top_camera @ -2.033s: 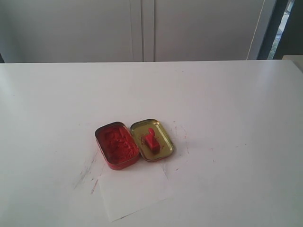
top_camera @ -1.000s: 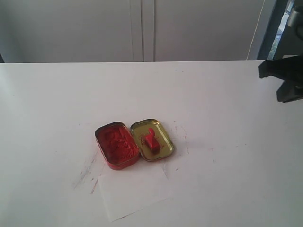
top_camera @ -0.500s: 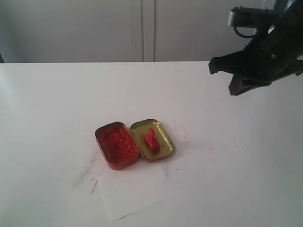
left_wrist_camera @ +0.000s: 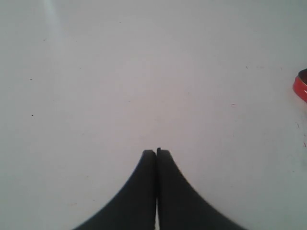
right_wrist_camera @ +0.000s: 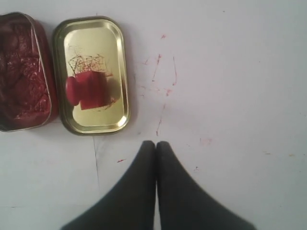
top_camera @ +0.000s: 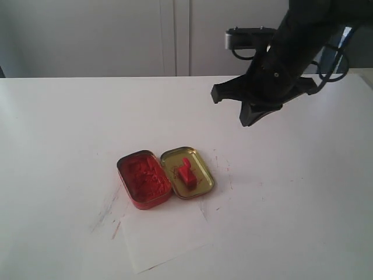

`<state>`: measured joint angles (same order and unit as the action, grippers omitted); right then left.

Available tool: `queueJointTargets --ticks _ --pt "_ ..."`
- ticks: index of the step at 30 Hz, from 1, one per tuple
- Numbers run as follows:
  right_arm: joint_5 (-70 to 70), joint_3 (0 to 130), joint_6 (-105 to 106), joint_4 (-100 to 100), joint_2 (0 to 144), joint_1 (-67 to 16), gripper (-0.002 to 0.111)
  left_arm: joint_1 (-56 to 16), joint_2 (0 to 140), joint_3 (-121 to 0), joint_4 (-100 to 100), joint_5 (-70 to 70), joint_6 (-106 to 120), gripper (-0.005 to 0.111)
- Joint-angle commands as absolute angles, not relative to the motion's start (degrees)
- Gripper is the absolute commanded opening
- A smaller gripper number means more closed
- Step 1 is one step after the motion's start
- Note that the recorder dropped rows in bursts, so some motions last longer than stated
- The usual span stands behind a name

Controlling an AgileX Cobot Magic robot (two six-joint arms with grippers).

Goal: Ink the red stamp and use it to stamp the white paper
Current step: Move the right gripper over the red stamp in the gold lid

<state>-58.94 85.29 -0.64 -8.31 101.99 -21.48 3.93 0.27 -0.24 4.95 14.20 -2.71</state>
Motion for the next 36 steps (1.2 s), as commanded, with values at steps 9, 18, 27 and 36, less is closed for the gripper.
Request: queueJointTargets --ticks 9,18,27,36 --pt "-61.3 93.1 0.0 -7.1 109.9 -26.7 0.000 3.9 0.0 0.0 5.5 14.4 -2.7 0.000" --pt "-61.7 96.6 0.0 -6.4 113.1 -28.0 0.000 3.9 0.0 0.0 5.5 14.4 -2.7 0.000" --pt "-61.2 99.1 0.0 -6.4 116.9 -28.6 0.000 3.9 0.0 0.0 5.5 14.4 -2.7 0.000" --pt "-62.0 99.5 0.0 -5.2 119.6 -32.6 0.001 3.9 0.0 0.0 5.5 14.4 -2.7 0.000"
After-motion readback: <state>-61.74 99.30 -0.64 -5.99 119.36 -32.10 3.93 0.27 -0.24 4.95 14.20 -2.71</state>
